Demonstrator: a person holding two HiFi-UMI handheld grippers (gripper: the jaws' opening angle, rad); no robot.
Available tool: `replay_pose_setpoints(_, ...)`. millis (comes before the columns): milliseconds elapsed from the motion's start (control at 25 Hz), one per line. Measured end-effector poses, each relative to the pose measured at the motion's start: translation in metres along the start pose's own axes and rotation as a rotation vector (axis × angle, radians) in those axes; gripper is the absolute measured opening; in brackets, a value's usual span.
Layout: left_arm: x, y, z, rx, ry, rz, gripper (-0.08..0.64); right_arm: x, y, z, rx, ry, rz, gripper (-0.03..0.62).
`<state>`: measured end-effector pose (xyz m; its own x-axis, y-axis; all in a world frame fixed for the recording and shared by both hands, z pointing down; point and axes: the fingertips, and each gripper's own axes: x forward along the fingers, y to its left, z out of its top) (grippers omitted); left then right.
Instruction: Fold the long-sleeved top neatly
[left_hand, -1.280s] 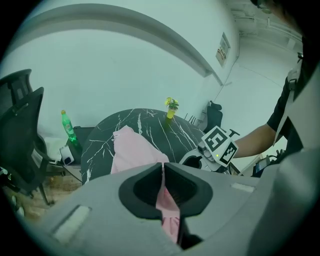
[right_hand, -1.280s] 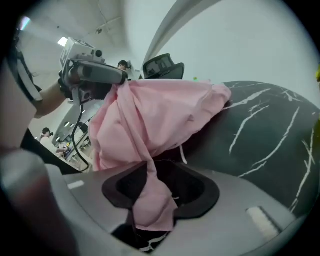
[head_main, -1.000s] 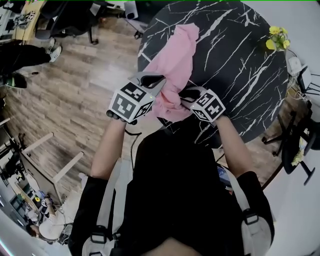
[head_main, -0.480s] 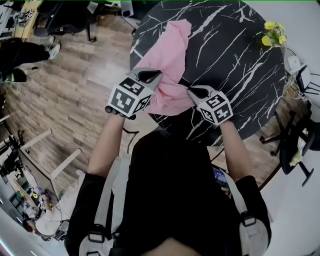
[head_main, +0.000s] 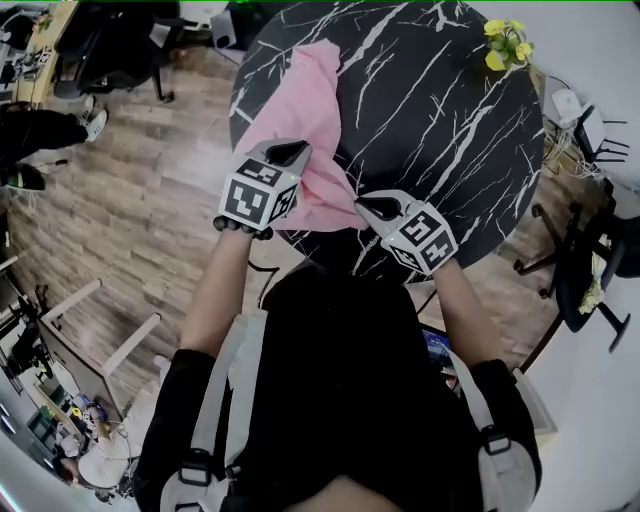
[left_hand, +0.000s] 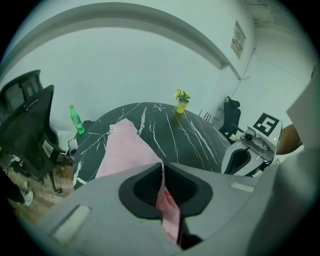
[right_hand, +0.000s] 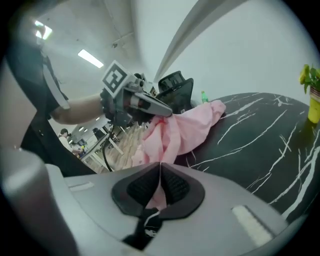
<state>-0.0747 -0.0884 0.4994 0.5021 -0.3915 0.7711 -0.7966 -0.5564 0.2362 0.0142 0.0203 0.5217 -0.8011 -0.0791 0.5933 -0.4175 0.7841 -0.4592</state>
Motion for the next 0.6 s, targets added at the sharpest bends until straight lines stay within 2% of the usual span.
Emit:
replay_pose_setpoints(160,0.001,0.0,-0.002,0.016,-0.003,0.02,0.021,-0.003,0.028,0.014,0.029,-0.063,0.071,0.012)
replay_pose_setpoints(360,-0.015,0.021,-0.014,0.013,-0.016,0.067,0.023,0.015,0.078,0.049,-0.047,-0.113,0.184,0.012)
replay_pose_setpoints(480,-0.025,0.037,-0.028,0.008,-0.024,0.093,0.023,0.044,0.109,0.06,-0.122,-0.086,0.24,0.012)
replay_pose_setpoints(600,-0.033,0.054,-0.045,-0.003,-0.027,0.11,0.024,0.081,0.134,0.06,-0.188,-0.03,0.256,0.012)
